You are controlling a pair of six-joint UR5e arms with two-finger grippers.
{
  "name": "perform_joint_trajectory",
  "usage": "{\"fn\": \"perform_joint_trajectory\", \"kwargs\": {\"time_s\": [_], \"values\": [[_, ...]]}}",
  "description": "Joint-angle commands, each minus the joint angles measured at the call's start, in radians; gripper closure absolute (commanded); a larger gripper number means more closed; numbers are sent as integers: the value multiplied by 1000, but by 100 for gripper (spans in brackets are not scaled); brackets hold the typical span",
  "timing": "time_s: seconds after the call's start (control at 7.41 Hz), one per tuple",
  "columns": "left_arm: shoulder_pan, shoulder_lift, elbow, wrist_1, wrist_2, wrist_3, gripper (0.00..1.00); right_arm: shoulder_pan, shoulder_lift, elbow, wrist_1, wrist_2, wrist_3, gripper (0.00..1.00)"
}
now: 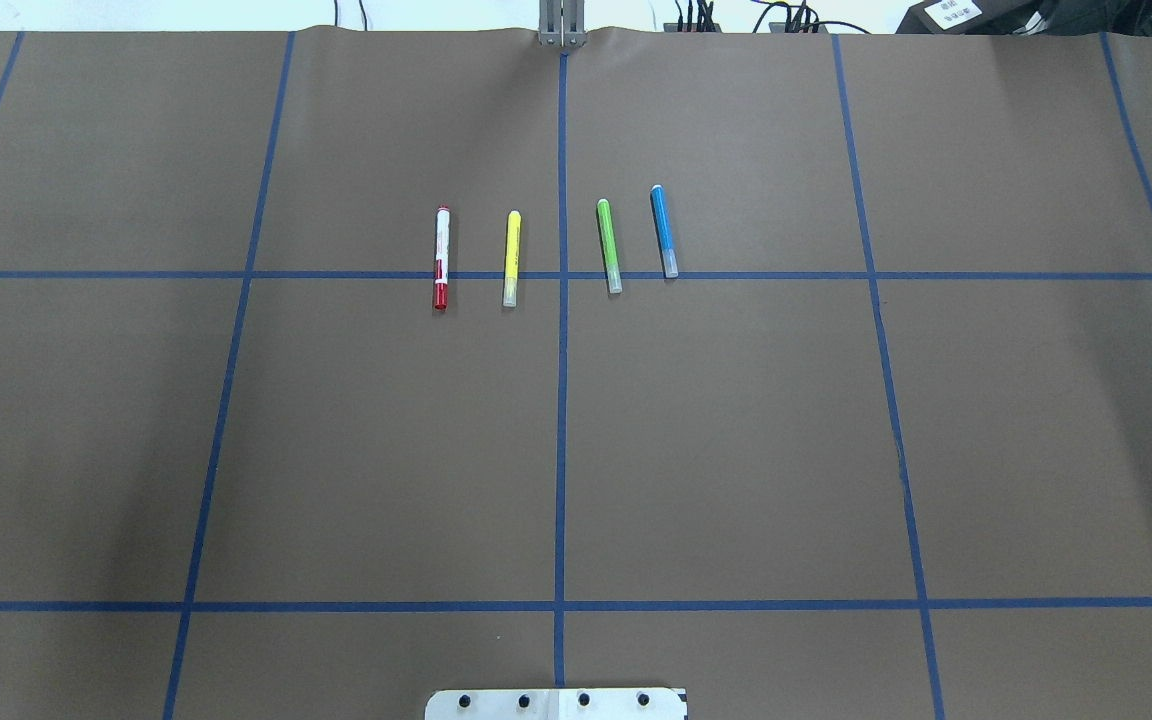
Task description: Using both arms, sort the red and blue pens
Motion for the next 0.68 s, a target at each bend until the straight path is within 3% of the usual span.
{"fn": "perform_joint_trajectory", "kwargs": {"time_s": [0.0,0.54], "values": [[2,9,-10,0,2,0,0,0,0,0,0,0,0,0],[2,20,-11,0,-5,0,0,0,1,5,0,2,1,0]]}}
